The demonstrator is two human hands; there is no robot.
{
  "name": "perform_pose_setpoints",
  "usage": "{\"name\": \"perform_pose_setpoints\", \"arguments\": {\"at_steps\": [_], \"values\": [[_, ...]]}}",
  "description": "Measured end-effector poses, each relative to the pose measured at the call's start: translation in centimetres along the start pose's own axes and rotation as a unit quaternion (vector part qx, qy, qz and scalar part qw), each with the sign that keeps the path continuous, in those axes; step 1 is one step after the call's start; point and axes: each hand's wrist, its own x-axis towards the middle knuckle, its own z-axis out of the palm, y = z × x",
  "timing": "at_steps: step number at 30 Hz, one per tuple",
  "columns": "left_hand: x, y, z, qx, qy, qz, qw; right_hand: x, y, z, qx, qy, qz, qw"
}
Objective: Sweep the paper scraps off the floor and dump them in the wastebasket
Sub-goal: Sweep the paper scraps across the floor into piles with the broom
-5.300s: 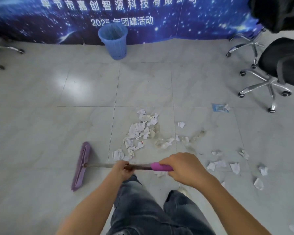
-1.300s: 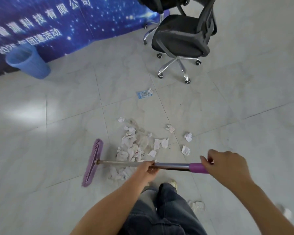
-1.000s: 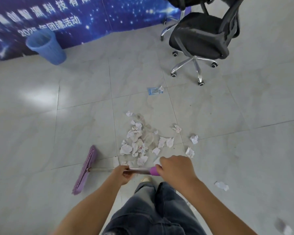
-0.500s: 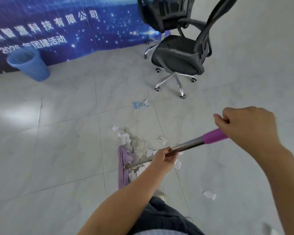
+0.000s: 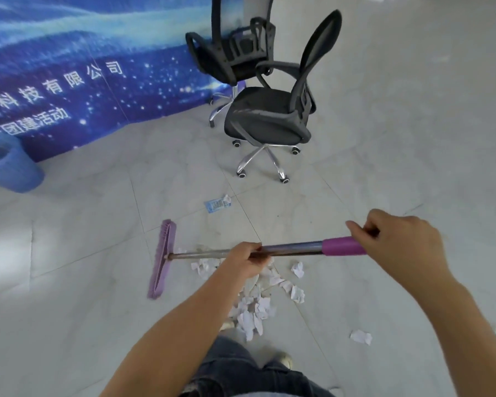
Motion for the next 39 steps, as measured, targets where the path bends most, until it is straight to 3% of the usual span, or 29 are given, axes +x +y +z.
{"name": "perform_pose_setpoints", "arguments": {"at_steps": [2, 5, 7, 10, 15, 19, 24, 34, 39], "values": [[1.5, 3.0, -0.8, 0.045, 0.025, 0.011, 0.999, -0.2, -2.4, 2.3, -0.020, -0.071, 0.040, 0.996], [4.4, 7.7, -2.0, 0.106, 0.047, 0.040, 0.992, -0.8, -6.2, 5.5, -0.049, -0.156, 0.008, 0.986], [6.5, 10.4, -2.5, 0.141, 0.051, 0.053, 0.987, -0.8, -8.5, 7.6, -0.038, -0.201, -0.010, 0.979], [9.5, 13.1, -2.6, 0.202, 0.046, 0.050, 0.977, -0.2, -11.0, 10.6, -0.015, -0.237, 0.034, 0.971], [13.2, 14.3, -2.8, 0.358, 0.096, 0.040, 0.928, -0.8, -15.4, 15.2, -0.010, -0.305, 0.095, 0.948], [14.5, 11.9, -5.7, 0.448, 0.089, -0.039, 0.889, -3.6, -17.5, 16.4, -0.015, -0.365, 0.108, 0.925], [13.0, 7.6, -6.2, 0.492, 0.077, -0.080, 0.863, -8.3, -14.1, 15.1, -0.031, -0.346, 0.158, 0.924], [8.2, -1.3, -8.3, 0.407, 0.049, -0.153, 0.899, -16.1, -8.5, 10.3, -0.065, -0.296, 0.144, 0.942], [4.7, -8.7, -10.2, 0.346, 0.008, -0.146, 0.927, -22.4, -5.9, 6.5, -0.085, -0.286, 0.170, 0.939]]}}
